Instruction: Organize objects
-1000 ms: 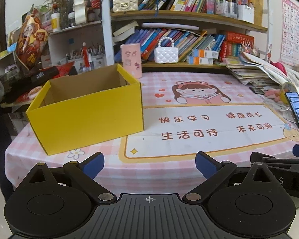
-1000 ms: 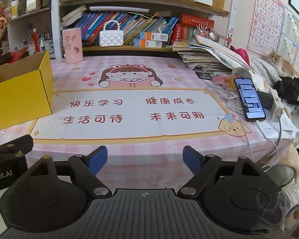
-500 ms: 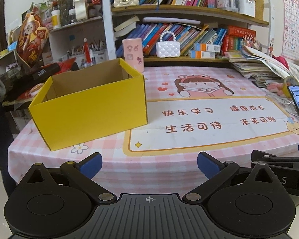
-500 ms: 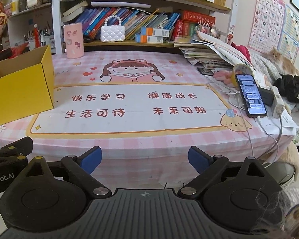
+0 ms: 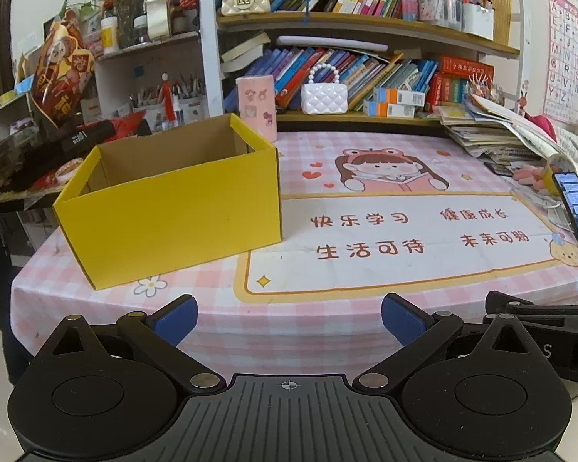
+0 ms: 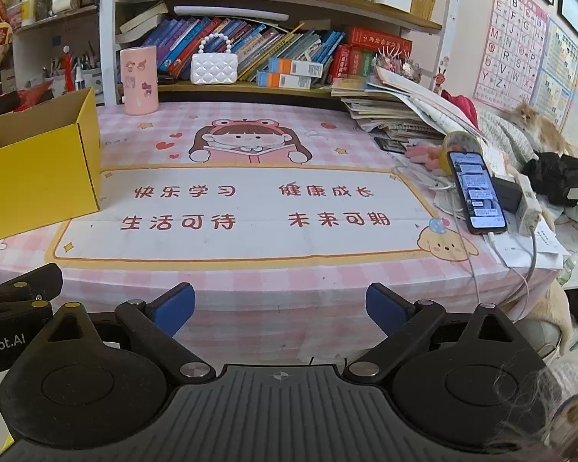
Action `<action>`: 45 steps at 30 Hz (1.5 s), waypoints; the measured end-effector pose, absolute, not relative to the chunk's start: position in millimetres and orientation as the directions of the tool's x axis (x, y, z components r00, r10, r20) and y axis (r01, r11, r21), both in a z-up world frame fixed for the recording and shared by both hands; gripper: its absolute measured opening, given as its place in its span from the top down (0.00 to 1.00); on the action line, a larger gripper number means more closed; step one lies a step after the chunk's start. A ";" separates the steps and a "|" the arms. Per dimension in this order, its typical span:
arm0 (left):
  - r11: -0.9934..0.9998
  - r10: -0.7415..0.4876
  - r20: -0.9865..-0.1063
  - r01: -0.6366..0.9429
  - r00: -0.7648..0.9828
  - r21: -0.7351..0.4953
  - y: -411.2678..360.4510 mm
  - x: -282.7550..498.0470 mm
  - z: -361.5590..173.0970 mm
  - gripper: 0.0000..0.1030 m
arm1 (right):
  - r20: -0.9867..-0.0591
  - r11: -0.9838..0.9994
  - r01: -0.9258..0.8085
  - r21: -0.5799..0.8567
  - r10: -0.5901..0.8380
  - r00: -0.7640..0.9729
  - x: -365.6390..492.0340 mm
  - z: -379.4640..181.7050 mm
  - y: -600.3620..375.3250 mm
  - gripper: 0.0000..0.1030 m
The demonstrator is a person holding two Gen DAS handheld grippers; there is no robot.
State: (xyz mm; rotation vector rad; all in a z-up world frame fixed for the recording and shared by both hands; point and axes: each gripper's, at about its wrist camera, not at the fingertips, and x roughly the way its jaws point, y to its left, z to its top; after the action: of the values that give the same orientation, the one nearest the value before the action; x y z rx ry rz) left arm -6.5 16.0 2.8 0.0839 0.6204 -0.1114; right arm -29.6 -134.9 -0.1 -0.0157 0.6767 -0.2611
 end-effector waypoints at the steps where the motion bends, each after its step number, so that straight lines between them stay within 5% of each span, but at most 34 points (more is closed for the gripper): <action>1: 0.991 -0.077 -0.583 0.129 0.809 0.048 16.4 -6.7 3.0 0.00 | -0.616 0.967 0.234 -0.101 -0.246 0.748 -29.7 0.3 -134.8 0.07; 45: 0.992 -0.080 -0.620 0.125 0.781 0.030 26.0 -15.2 -0.5 0.00 | -0.633 0.964 0.246 -0.099 -0.252 0.732 -40.8 -1.9 -125.7 0.07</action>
State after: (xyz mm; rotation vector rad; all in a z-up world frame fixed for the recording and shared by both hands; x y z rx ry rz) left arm -15.2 26.0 -0.5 0.0709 0.6657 -0.1106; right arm -40.8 -125.7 -1.9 -0.0089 0.6973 -0.2739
